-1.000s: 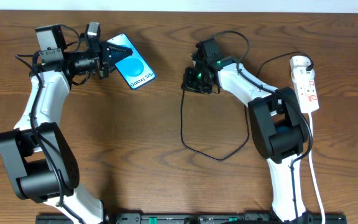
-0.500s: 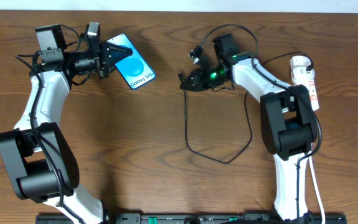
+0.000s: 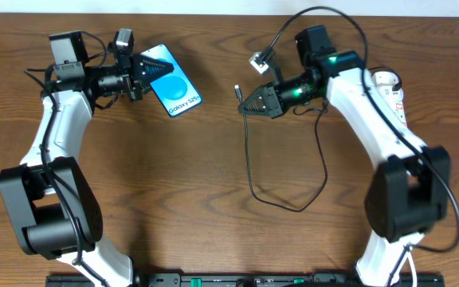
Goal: Plug charger to phone and switch on socket
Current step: 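Lift the cable end and carry it left toward the phone's bottom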
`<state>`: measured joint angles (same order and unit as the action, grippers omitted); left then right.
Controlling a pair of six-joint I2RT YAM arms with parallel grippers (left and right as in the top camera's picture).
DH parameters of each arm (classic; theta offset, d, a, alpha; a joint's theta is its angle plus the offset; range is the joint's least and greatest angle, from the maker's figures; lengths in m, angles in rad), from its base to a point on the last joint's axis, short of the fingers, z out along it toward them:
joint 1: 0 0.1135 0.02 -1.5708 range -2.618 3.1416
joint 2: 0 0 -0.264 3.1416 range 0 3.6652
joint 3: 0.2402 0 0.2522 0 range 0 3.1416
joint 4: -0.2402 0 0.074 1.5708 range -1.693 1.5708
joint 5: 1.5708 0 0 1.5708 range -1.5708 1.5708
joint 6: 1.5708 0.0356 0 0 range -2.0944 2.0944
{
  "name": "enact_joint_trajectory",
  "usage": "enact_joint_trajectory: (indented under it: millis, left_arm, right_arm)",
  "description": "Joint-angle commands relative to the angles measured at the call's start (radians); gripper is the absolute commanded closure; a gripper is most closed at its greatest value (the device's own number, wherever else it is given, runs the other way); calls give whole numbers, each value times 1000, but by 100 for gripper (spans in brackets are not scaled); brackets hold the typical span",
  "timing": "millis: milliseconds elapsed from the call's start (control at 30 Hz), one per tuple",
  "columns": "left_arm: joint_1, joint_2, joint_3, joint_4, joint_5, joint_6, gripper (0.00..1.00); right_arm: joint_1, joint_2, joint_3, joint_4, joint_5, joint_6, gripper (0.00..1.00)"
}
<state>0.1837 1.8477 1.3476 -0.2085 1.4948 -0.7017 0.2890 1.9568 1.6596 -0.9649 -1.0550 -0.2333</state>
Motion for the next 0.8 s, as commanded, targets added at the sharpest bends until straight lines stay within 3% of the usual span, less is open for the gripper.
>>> enact_joint_trajectory:
  millis: [0, 267, 467, 767]
  left_arm:
    - [-16, -26, -1, 7, 77, 10, 92]
    - [-53, -27, -1, 21, 77, 10, 93]
    - [-69, -27, 8, 48, 77, -13, 93]
    - [-69, -39, 11, 344, 77, -281, 92]
  right_arm:
    - [-8, -68, 6, -54, -29, -46, 99]
    - [-1, -99, -3, -229, -32, -148, 99]
    - [39, -99, -69, -238, -141, -195, 99]
    - [110, -99, -116, -145, -259, -181, 99]
